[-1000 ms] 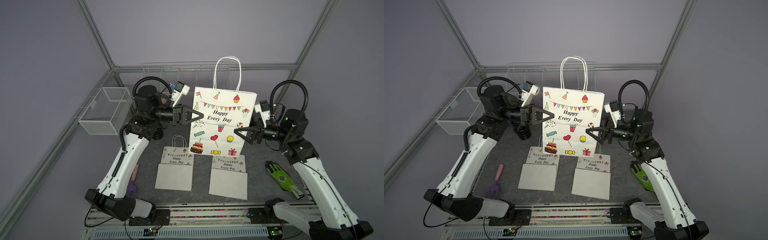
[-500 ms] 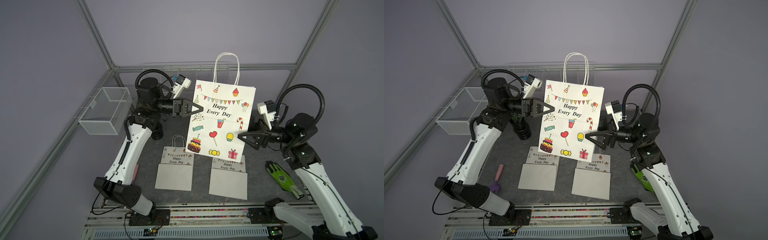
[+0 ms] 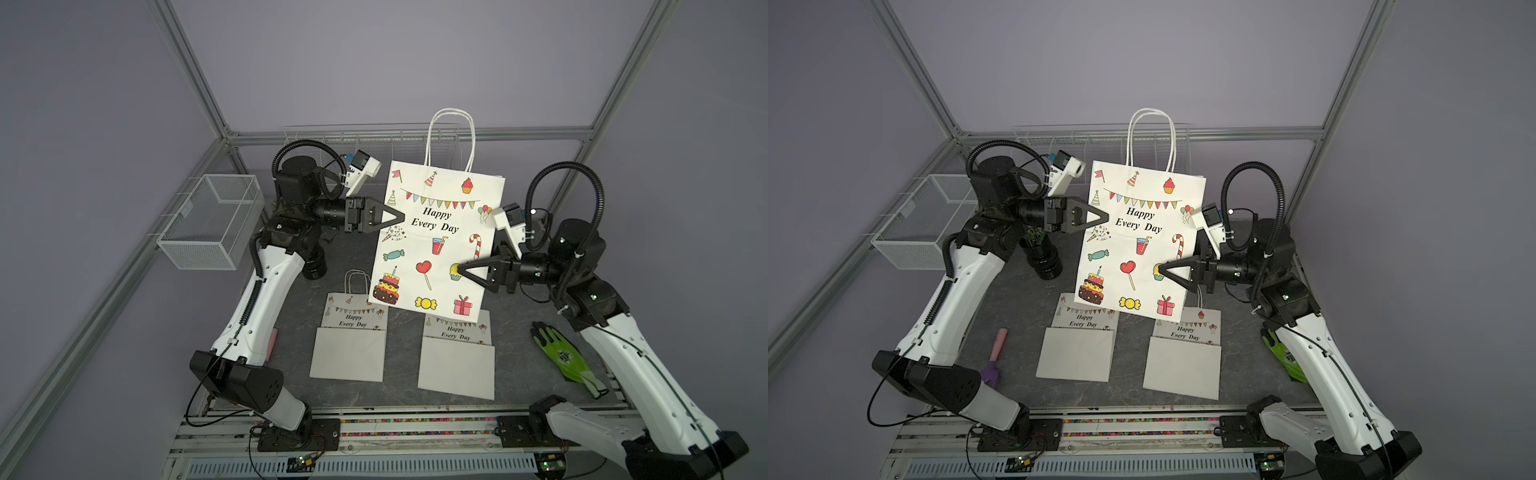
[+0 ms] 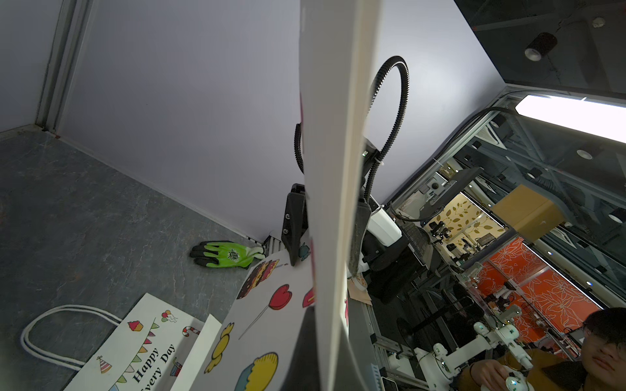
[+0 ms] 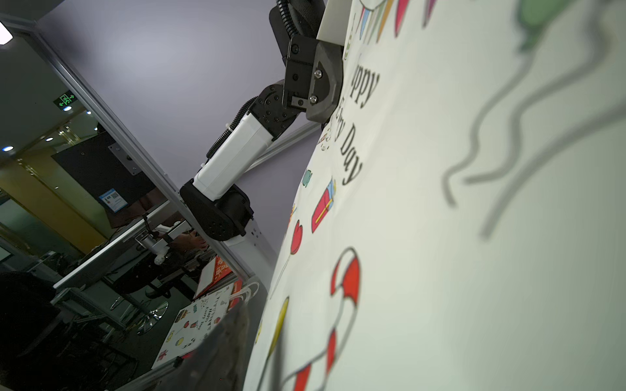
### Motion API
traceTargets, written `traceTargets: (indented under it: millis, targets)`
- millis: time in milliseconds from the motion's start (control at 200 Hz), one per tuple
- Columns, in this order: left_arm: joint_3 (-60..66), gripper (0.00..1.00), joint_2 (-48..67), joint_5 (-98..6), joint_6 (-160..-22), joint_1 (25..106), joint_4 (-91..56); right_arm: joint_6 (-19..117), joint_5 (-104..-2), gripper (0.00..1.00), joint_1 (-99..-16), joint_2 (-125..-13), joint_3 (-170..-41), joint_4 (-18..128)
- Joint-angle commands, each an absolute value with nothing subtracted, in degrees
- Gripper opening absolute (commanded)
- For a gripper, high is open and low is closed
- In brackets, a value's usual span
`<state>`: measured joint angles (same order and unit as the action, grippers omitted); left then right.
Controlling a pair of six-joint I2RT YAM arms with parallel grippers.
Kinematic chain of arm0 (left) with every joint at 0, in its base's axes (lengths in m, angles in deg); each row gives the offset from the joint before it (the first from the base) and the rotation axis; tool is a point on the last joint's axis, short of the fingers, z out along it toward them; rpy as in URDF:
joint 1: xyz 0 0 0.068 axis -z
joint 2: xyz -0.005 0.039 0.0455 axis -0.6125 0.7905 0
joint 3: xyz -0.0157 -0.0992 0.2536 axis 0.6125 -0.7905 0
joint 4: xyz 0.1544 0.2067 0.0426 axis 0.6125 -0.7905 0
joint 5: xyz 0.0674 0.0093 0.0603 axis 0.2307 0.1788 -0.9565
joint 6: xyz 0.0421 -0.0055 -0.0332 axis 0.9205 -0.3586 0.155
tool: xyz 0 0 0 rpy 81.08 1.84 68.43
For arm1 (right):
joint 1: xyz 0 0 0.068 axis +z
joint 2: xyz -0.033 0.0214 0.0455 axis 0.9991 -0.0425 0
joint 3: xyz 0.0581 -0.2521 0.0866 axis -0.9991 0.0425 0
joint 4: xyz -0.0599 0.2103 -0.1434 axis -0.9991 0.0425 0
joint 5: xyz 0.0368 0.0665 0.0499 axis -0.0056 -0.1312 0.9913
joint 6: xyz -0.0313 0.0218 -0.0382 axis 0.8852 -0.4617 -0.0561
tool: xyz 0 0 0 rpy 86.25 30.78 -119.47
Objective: Put away the paper bag
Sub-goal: Press the paper bag.
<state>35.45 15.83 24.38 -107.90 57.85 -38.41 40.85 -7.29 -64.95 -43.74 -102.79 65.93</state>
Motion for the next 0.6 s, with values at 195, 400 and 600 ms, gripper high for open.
traceTargets:
  millis: [195,400,600]
  targets:
    - [33.9,0.0,13.7,22.8,-107.6,56.6,-37.3,44.4,-10.5,0.29,-63.6,-43.9,-104.0,72.6]
    - [31.7,0.0,12.7,21.6,-106.8,56.3,-37.3,45.2,-12.9,0.18,-63.6,-43.8,-105.1,74.8]
    - [28.7,0.0,11.3,20.9,-105.7,56.4,-37.5,45.2,-15.1,0.08,-63.6,-43.8,-105.6,75.8]
